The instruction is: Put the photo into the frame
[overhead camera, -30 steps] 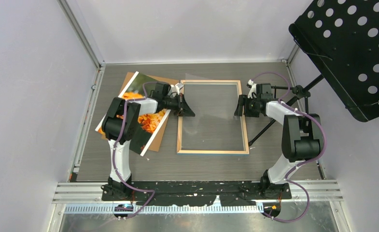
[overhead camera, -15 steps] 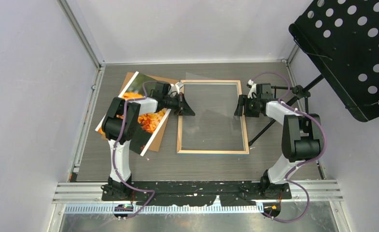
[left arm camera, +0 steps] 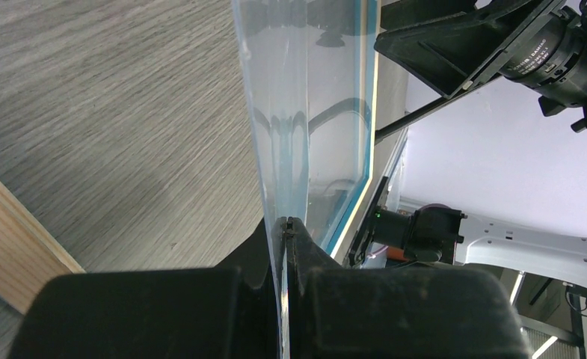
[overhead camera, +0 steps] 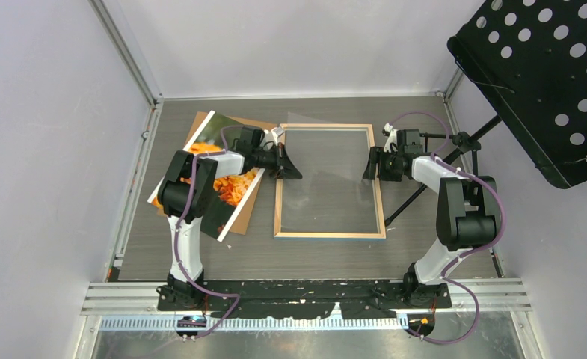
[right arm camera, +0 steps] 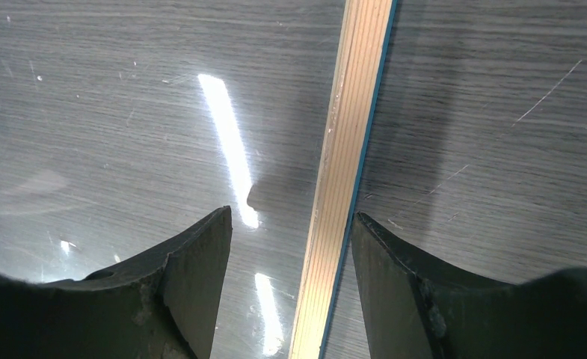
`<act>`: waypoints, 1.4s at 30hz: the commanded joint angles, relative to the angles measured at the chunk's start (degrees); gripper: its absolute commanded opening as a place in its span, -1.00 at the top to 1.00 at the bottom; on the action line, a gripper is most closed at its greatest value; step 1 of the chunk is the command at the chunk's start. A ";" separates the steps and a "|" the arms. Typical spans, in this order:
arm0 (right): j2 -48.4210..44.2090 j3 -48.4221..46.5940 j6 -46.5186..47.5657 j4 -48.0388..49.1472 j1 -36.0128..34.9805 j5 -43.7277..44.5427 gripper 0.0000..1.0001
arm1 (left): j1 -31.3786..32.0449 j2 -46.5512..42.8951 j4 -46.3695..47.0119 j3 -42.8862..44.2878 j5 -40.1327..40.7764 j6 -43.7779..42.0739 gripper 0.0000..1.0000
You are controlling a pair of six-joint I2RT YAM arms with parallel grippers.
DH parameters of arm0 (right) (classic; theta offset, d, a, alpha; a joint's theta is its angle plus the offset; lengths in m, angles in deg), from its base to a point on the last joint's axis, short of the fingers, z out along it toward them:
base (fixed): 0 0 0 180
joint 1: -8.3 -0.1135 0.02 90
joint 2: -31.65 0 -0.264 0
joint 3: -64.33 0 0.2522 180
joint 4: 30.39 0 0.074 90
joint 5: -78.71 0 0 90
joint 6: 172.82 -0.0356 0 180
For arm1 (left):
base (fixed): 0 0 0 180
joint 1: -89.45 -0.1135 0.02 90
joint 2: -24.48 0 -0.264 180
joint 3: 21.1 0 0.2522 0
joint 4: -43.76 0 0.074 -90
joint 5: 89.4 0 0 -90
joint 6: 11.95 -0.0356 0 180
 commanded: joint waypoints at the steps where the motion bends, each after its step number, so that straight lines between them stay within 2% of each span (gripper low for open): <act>1: 0.01 -1.97 -0.33 1.77 -0.12 -0.67 -0.32 | 0.05 -0.35 2.44 -0.68 0.72 -0.16 1.00; 33: -0.08 -2.65 -1.25 1.74 -0.15 -1.33 -0.32 | 1.91 1.43 0.14 1.06 0.20 -1.35 1.00; 42: -0.80 -3.45 -1.34 1.30 0.30 1.62 -0.37 | 1.92 1.76 -1.65 1.60 1.21 -2.40 1.00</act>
